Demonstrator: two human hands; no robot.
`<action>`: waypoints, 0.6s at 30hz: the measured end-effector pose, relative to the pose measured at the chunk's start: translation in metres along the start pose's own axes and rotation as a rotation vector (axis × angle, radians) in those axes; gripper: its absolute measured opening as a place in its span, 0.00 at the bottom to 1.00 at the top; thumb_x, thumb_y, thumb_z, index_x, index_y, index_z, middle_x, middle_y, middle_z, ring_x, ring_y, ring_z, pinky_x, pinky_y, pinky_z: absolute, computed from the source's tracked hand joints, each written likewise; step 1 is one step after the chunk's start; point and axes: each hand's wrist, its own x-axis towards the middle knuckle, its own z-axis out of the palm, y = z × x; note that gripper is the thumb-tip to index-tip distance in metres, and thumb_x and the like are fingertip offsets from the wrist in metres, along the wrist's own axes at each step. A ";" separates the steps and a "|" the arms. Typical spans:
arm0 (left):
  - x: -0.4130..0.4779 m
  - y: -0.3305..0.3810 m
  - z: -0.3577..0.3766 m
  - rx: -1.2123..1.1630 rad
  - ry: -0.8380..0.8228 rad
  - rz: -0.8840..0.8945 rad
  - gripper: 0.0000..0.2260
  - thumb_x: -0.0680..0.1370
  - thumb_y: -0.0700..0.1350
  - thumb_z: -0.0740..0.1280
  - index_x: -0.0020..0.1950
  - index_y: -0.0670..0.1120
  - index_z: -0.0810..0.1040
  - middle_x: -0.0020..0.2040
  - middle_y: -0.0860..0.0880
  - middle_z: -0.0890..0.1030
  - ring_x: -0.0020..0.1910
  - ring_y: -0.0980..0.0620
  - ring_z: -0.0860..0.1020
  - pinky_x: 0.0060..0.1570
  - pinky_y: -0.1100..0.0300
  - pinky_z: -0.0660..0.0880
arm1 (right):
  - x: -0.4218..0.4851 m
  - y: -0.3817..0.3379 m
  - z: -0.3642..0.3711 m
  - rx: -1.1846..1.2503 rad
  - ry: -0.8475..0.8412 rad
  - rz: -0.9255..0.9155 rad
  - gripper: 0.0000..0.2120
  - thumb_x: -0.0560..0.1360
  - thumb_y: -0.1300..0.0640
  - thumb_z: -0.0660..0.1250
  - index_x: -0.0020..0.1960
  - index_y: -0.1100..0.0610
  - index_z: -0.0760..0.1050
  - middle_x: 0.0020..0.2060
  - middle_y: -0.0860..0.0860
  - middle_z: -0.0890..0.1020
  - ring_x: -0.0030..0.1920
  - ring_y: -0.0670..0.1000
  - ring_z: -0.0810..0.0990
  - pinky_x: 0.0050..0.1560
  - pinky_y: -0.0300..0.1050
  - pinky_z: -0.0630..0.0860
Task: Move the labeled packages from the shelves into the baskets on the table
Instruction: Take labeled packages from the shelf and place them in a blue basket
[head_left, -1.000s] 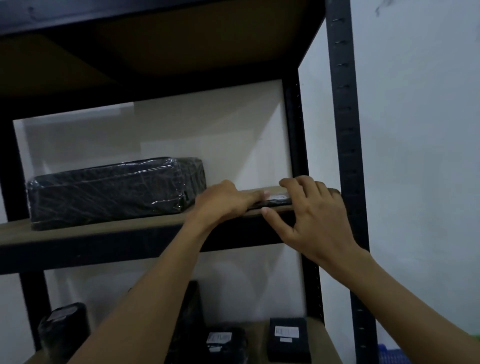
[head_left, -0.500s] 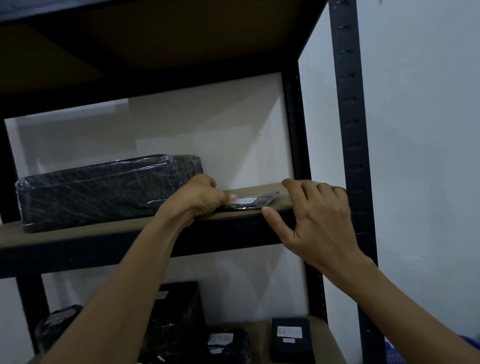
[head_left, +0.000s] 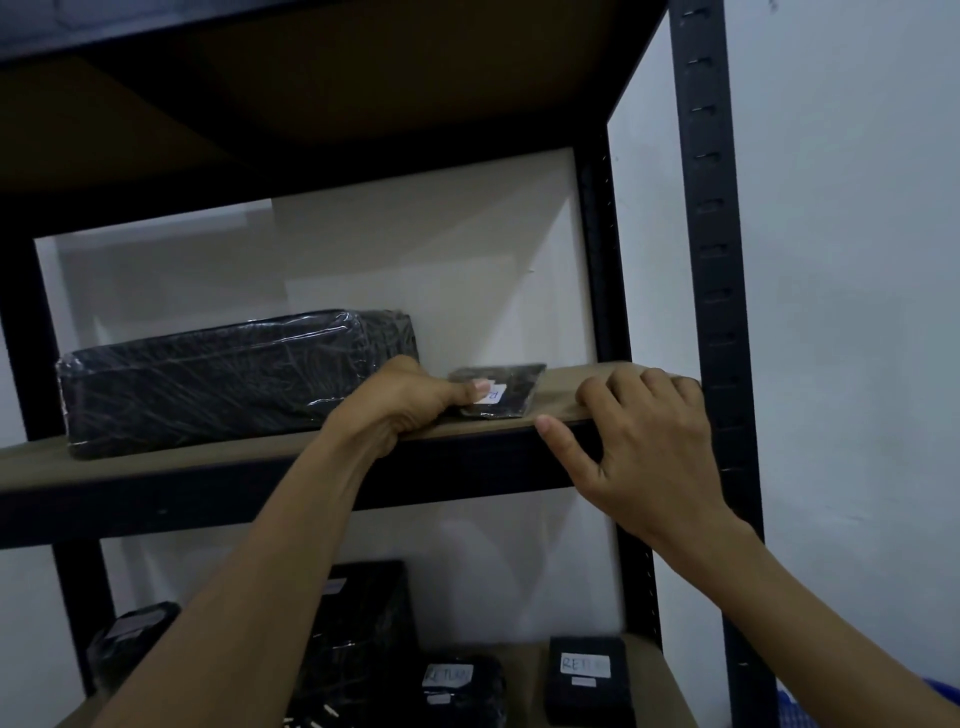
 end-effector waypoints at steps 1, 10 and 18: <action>0.001 -0.001 0.000 -0.103 0.014 0.018 0.21 0.66 0.54 0.77 0.47 0.40 0.78 0.45 0.44 0.82 0.41 0.49 0.78 0.38 0.58 0.72 | 0.000 0.000 0.001 -0.001 0.004 -0.001 0.27 0.77 0.36 0.50 0.44 0.57 0.75 0.40 0.55 0.78 0.42 0.56 0.75 0.48 0.52 0.68; 0.004 0.005 -0.012 -0.805 0.242 0.203 0.16 0.67 0.33 0.75 0.50 0.46 0.75 0.49 0.44 0.84 0.41 0.47 0.84 0.48 0.42 0.80 | 0.000 0.001 0.004 -0.011 0.037 -0.007 0.27 0.77 0.36 0.50 0.44 0.58 0.76 0.39 0.55 0.78 0.41 0.56 0.75 0.47 0.52 0.67; 0.008 0.030 -0.033 -0.647 0.105 0.293 0.11 0.70 0.41 0.75 0.50 0.42 0.80 0.41 0.45 0.85 0.39 0.47 0.84 0.38 0.54 0.82 | 0.000 0.001 0.005 -0.011 0.046 -0.006 0.27 0.77 0.36 0.51 0.43 0.57 0.76 0.38 0.55 0.78 0.41 0.56 0.75 0.47 0.52 0.67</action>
